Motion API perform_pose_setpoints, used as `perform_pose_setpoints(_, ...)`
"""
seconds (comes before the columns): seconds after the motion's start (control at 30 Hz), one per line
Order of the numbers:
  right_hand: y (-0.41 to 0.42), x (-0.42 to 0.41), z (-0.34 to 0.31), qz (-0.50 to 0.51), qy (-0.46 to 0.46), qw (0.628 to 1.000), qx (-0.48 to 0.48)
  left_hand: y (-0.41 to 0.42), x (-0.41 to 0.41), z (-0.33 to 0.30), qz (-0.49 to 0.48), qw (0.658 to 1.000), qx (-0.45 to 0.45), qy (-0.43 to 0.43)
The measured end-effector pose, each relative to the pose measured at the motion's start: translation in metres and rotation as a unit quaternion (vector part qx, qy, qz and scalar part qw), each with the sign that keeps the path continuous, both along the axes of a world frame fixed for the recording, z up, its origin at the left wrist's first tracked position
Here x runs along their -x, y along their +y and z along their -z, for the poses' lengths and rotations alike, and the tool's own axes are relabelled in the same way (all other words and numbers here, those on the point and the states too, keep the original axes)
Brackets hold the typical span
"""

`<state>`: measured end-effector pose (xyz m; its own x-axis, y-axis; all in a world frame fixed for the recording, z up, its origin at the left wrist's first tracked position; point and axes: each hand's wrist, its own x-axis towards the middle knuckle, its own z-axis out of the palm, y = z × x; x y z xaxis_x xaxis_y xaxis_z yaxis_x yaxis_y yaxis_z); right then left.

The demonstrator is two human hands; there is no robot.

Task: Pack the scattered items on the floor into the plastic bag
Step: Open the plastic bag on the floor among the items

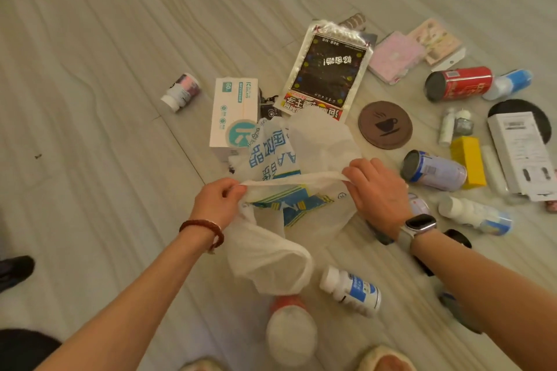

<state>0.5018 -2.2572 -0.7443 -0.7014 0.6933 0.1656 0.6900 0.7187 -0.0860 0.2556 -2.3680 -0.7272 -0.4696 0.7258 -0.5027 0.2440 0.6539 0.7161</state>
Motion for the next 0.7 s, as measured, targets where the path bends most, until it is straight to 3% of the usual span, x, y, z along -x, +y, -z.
perform_pose_setpoints(0.03,0.0,-0.001,-0.001,-0.014,0.004,1.0,-0.011,0.002,-0.002,-0.008,-0.11,0.979,0.011,-0.171)
perform_pose_setpoints(0.07,-0.001,-0.001,-0.002,-0.024,0.004,1.0,-0.014,0.002,-0.002,-0.016,-0.183,0.925,0.022,-0.331)
perform_pose_setpoints(0.1,-0.002,-0.001,-0.002,-0.024,0.001,1.0,-0.007,0.003,0.001,-0.021,-0.222,0.871,0.02,-0.438)
perform_pose_setpoints(0.17,-0.007,-0.001,-0.001,-0.009,-0.005,1.0,0.027,0.004,0.006,-0.027,-0.25,0.814,0.006,-0.525)
perform_pose_setpoints(0.27,-0.013,0.004,0.002,0.063,0.027,0.988,0.136,0.006,0.007,-0.031,-0.266,0.799,-0.036,-0.537)
perform_pose_setpoints(0.3,-0.015,0.007,0.001,0.091,0.064,0.975,0.191,0.004,0.005,-0.027,-0.246,0.822,-0.045,-0.511)
perform_pose_setpoints(0.33,-0.015,0.009,-0.001,0.115,0.111,0.955,0.248,0.0,0.004,-0.022,-0.202,0.882,-0.052,-0.422)
perform_pose_setpoints(0.37,-0.014,0.012,-0.006,0.142,0.162,0.93,0.296,-0.005,0.003,-0.016,-0.13,0.959,-0.068,-0.243)
perform_pose_setpoints(0.4,-0.013,0.015,-0.013,0.173,0.207,0.902,0.336,-0.012,0.004,-0.009,-0.029,0.993,-0.102,-0.042)
perform_pose_setpoints(0.43,-0.01,0.018,-0.02,0.206,0.244,0.871,0.372,-0.02,0.005,0.0,0.076,0.98,-0.148,0.113)
perform_pose_setpoints(0.47,-0.005,0.019,-0.026,0.234,0.283,0.831,0.418,-0.026,0.006,0.006,0.16,0.954,-0.166,0.193)
perform_pose_setpoints(0.53,0.005,0.019,-0.036,0.279,0.348,0.71,0.544,-0.037,0.009,0.017,0.257,0.912,-0.151,0.282)
perform_pose_setpoints(0.6,0.01,0.019,-0.043,0.324,0.364,0.593,0.641,-0.042,0.01,0.028,0.291,0.866,-0.147,0.379)
perform_pose_setpoints(0.63,0.012,0.02,-0.045,0.338,0.359,0.57,0.658,-0.041,0.011,0.028,0.297,0.85,-0.165,0.402)
perform_pose_setpoints(0.67,0.013,0.021,-0.044,0.342,0.356,0.574,0.653,-0.039,0.012,0.03,0.3,0.842,-0.194,0.405)
perform_pose_setpoints(0.7,0.013,0.02,-0.042,0.332,0.352,0.605,0.632,-0.038,0.012,0.032,0.297,0.837,-0.228,0.398)
